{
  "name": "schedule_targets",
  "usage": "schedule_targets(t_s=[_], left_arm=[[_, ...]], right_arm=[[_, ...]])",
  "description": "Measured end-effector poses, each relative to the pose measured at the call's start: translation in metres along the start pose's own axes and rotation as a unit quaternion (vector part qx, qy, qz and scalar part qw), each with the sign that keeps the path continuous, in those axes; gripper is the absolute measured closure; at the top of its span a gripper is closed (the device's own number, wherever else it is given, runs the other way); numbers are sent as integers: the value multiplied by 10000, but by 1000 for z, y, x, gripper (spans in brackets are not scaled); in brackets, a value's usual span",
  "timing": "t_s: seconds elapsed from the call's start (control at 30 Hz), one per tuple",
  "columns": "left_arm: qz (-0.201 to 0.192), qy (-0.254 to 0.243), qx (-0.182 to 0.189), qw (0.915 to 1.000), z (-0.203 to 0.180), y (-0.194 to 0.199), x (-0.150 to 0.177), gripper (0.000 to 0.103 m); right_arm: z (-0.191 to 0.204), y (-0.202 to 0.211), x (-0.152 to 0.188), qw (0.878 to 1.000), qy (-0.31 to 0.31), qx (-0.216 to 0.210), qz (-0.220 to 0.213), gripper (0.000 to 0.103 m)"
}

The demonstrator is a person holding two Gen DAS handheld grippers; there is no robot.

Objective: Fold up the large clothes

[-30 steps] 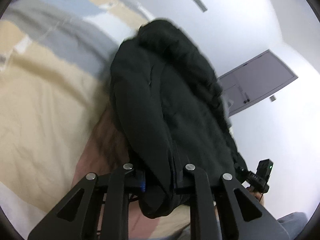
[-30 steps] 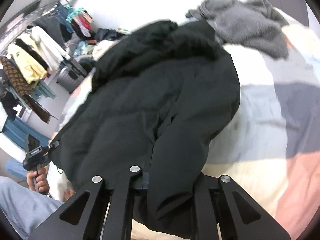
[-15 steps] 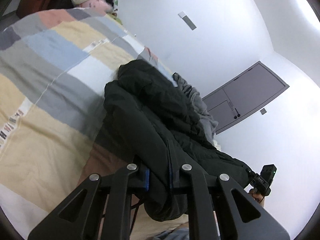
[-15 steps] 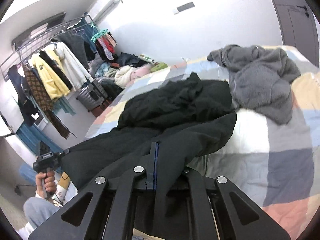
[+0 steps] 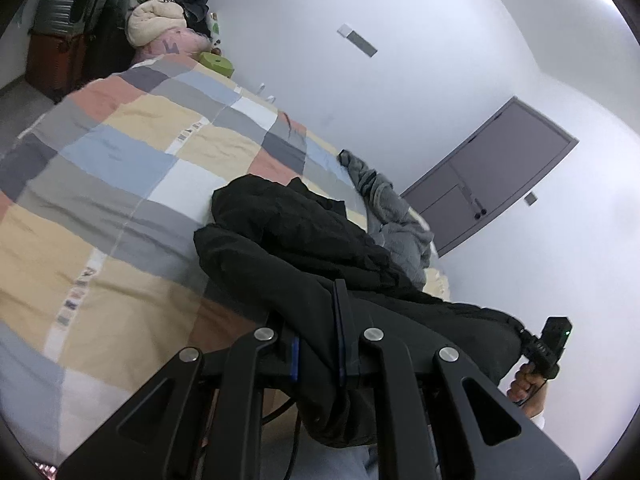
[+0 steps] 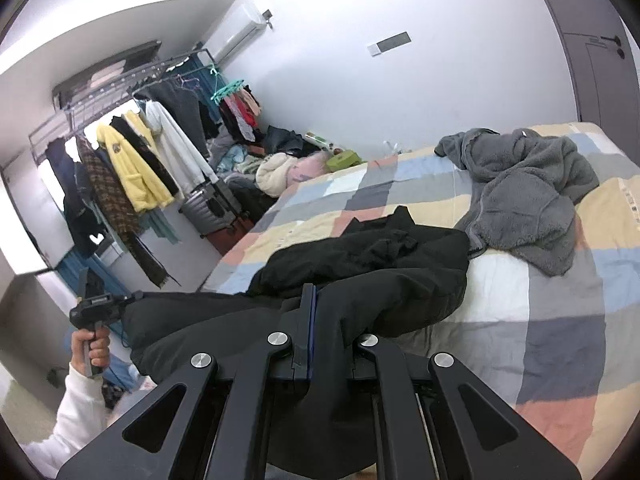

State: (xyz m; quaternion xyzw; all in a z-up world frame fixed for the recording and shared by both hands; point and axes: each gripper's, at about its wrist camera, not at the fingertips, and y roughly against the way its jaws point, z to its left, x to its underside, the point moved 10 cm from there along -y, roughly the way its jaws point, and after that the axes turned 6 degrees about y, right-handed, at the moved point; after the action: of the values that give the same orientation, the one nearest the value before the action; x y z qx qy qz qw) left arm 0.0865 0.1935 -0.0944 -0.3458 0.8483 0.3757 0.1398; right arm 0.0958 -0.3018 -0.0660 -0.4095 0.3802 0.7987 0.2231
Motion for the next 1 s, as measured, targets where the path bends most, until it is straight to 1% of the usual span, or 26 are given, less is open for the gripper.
schedule_targets(t_s=[0.17, 0.27, 0.33, 0.4, 0.47, 0.57, 0.67, 0.7, 0.83, 0.93, 1.0], left_arm=[[242, 79, -286, 9993, -3, 22, 19, 90], [356, 125, -338, 9987, -6, 28, 24, 90], [411, 167, -336, 9984, -7, 27, 21, 90], [448, 103, -470, 9978, -9, 20, 14, 90], [464, 28, -565, 9973, -14, 11, 3, 90], [498, 1, -660, 9966, -20, -11, -24, 89], [588, 159, -676, 9959, -20, -35, -48, 89], [618, 165, -779, 9949, -19, -50, -60, 88], [782, 345, -1096, 9903, -11, -93, -91, 87], [842, 381, -1466, 9849, -5, -130, -114, 87], [838, 296, -1761, 9803, -1, -157, -131, 87]], right_arm=[[11, 23, 7, 9998, -206, 12, 71, 99], [13, 34, 6, 9992, -398, -22, 88, 99], [7, 32, 1, 9989, -459, 51, 113, 99], [-1, 25, -7, 9986, -487, 79, 169, 99], [-13, 8, -19, 9980, -576, 131, 243, 99], [-33, -15, -36, 9965, -774, 128, 303, 99], [-68, -45, -52, 9919, -1200, 159, 374, 99], [-78, -55, -56, 9903, -1317, 175, 406, 99], [-127, -107, -72, 9844, -1561, 485, 649, 99], [-152, -139, -78, 9805, -1656, 668, 817, 99], [-172, -167, -82, 9771, -1707, 849, 942, 99]])
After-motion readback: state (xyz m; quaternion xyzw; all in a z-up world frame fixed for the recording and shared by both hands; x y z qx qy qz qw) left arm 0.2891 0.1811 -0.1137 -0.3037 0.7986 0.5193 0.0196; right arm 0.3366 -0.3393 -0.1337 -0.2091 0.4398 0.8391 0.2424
